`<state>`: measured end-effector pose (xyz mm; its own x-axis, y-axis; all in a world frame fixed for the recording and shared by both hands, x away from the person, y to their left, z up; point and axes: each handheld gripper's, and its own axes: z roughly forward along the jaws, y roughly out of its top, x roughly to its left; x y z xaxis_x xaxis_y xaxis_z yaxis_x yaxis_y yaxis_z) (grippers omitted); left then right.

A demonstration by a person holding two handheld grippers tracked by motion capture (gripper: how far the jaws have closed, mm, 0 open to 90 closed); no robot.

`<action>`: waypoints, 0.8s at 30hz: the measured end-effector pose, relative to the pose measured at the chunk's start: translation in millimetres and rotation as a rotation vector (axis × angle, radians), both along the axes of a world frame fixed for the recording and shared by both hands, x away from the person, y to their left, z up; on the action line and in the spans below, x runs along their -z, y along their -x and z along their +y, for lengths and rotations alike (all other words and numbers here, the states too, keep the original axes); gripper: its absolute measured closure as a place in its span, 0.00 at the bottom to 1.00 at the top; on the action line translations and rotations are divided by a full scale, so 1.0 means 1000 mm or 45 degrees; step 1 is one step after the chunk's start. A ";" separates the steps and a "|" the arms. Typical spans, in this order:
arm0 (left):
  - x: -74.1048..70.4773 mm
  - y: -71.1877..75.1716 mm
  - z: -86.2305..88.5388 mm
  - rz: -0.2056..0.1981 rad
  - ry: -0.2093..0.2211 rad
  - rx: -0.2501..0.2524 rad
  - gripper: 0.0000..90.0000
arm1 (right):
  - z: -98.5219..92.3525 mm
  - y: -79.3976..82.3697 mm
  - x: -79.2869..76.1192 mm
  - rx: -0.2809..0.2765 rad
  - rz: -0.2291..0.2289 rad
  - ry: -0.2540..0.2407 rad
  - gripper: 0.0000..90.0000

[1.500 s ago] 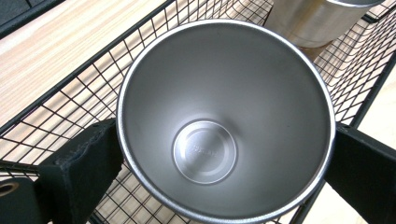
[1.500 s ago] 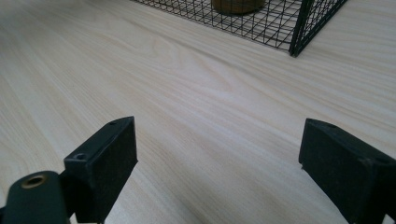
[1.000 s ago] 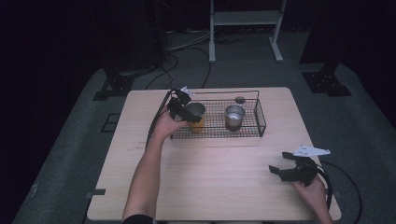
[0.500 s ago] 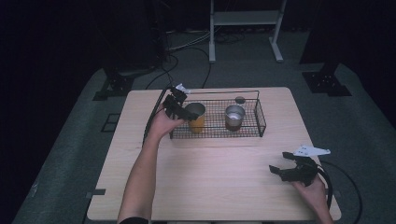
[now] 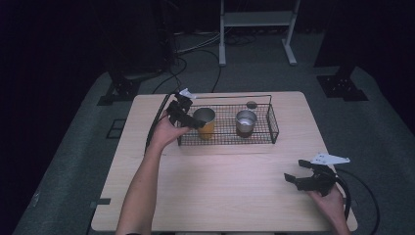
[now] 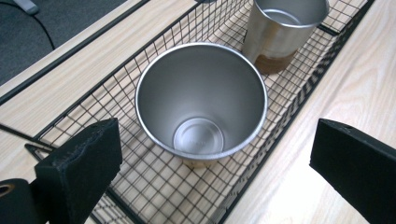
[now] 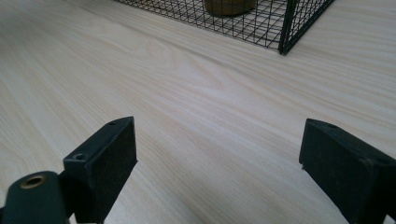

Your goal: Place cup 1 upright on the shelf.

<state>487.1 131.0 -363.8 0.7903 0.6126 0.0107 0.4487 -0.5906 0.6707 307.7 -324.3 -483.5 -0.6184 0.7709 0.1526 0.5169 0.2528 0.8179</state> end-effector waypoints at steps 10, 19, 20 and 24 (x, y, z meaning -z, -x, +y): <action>-0.002 0.015 0.012 -0.016 0.015 0.009 0.02 | 0.000 0.000 0.000 -0.001 0.004 0.003 0.12; -0.003 0.029 0.017 -0.032 0.045 0.023 0.02 | 0.000 0.000 0.000 0.006 0.003 0.010 0.12; -0.002 0.031 0.018 -0.035 0.052 0.022 0.02 | 0.000 0.000 0.000 0.006 0.001 0.011 0.12; 0.001 0.035 0.023 -0.005 0.096 0.024 0.02 | 0.000 -0.001 0.000 0.004 -0.006 0.015 0.12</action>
<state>451.9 154.1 -364.3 0.8019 0.5967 -0.0315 0.4351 -0.5469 0.7152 308.3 -323.9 -483.8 -0.6169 0.7744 0.1404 0.5138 0.2612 0.8172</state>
